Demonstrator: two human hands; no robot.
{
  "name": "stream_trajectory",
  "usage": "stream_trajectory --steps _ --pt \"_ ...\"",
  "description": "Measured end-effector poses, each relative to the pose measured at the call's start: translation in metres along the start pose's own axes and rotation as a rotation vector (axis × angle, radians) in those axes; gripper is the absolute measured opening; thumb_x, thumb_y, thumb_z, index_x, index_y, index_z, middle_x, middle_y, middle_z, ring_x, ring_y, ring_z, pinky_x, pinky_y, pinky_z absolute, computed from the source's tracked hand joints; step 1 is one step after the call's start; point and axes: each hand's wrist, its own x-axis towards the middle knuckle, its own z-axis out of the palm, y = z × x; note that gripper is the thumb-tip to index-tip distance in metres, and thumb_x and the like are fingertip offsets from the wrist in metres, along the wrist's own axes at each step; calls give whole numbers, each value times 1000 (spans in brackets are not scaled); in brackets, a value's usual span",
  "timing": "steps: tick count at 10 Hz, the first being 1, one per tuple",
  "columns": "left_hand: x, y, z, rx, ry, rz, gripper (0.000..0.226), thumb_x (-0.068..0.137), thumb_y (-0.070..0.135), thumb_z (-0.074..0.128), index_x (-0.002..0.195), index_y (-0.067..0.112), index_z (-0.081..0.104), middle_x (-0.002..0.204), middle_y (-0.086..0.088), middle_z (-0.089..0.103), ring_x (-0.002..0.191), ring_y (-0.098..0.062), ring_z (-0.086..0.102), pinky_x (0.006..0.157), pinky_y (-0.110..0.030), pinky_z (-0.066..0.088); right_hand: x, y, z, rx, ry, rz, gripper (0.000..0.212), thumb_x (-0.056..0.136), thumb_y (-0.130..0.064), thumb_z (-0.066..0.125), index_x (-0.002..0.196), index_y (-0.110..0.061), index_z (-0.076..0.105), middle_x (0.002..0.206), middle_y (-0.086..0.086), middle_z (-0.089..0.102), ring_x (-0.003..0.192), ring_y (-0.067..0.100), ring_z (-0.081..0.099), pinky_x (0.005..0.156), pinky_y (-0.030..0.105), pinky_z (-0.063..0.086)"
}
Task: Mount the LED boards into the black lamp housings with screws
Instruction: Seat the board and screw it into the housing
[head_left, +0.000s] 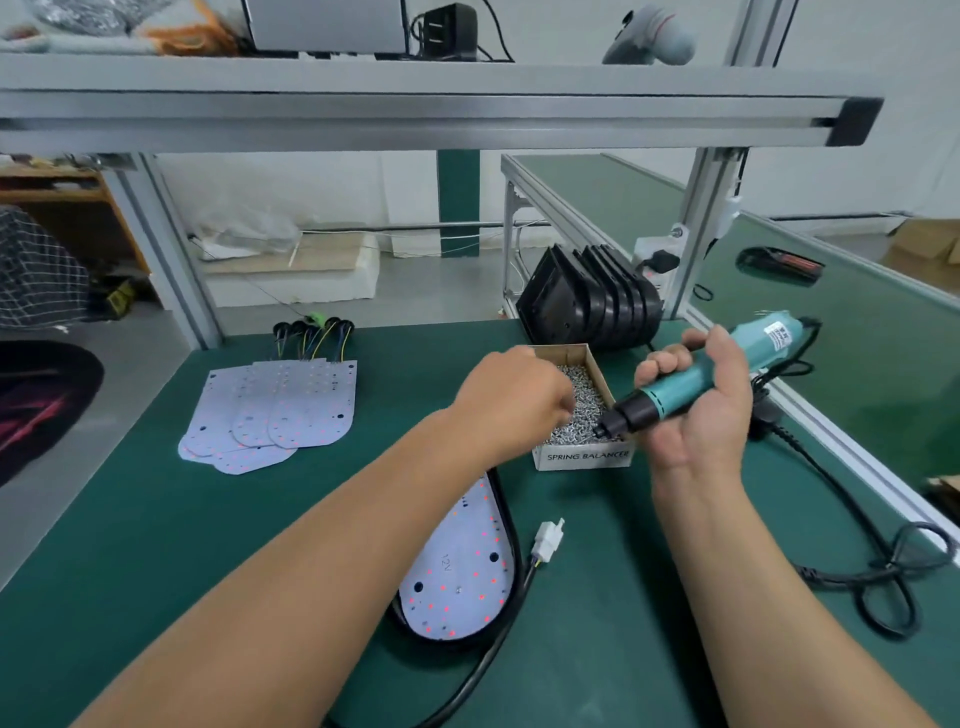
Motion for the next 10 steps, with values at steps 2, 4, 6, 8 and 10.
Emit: stream_trajectory --steps 2,4,6,8,10 --pt "26 11 18 115 -160 15 13 93 30 71 102 29 79 91 6 68 94 -25 60 89 -38 45 1 1 -2 -23 21 -19 15 101 -22 63 90 -13 58 69 -1 50 60 12 53 60 25 51" --pt "23 14 20 168 -140 -24 20 93 14 58 74 19 57 71 1 52 72 -27 49 60 -34 23 4 2 -1 -20 31 -24 13 101 -19 62 89 -13 59 69 -1 51 60 12 53 60 25 52" --pt "24 23 16 165 -179 -45 17 95 9 57 81 18 62 75 1 52 69 -24 47 76 -42 33 2 1 0 -32 46 -11 13 100 -17 61 88 -13 59 70 -1 51 61 12 53 61 25 52" --pt "23 18 18 151 -192 -35 17 96 11 56 82 20 62 75 1 54 77 -28 50 78 -41 32 1 -1 2 -8 49 -18 12 100 -17 60 89 -13 58 70 -1 51 61 12 53 61 26 51" --pt "23 19 15 161 -206 -17 15 98 14 58 85 19 63 80 1 56 79 -27 51 78 -42 33 1 -1 4 8 46 -12 12 99 -15 61 88 -13 59 71 -1 50 61 13 52 60 26 51"
